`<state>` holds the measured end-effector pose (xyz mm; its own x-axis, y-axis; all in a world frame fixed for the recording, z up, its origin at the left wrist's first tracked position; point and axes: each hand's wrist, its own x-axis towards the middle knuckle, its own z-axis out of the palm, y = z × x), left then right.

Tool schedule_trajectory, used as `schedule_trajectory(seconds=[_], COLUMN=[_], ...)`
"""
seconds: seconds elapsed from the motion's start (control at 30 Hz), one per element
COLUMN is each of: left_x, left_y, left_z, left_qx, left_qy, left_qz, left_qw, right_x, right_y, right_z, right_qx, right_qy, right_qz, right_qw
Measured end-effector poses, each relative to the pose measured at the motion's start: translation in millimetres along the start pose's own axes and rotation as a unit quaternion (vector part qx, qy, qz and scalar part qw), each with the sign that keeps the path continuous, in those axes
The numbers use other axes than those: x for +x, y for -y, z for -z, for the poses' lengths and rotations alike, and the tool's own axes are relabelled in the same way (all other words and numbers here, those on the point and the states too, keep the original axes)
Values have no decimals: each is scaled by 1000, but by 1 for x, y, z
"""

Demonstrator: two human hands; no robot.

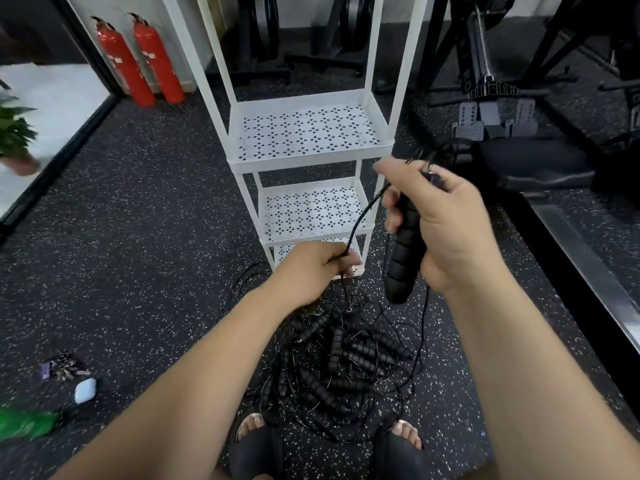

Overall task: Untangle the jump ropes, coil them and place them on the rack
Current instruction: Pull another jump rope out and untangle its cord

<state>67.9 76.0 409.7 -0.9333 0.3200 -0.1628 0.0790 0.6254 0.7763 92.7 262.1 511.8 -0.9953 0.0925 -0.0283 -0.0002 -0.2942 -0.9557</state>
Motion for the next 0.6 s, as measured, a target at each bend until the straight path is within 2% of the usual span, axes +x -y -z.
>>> schedule_trajectory(seconds=[0.1, 0.2, 0.37, 0.47, 0.6], left_x=[-3, -7, -14, -13, -7], left_y=[-15, -27, -41, -40, -26], left_z=[10, 17, 21, 18, 1], left_qx=[-19, 20, -14, -37, -19], left_qy=[-15, -45, -63, -67, -34], left_qz=[-28, -54, -94, -72, -8], left_qw=[999, 997, 994, 995, 999], right_x=[2, 2, 3, 2, 1], right_y=[-14, -24, -30, -26, -17], right_z=[0, 1, 1, 0, 0], right_qx=[-51, -131, -199, -215, -171], right_qy=[15, 26, 20, 23, 21], right_qz=[-34, -53, -26, -10, -15], right_qw=[998, 990, 980, 976, 985])
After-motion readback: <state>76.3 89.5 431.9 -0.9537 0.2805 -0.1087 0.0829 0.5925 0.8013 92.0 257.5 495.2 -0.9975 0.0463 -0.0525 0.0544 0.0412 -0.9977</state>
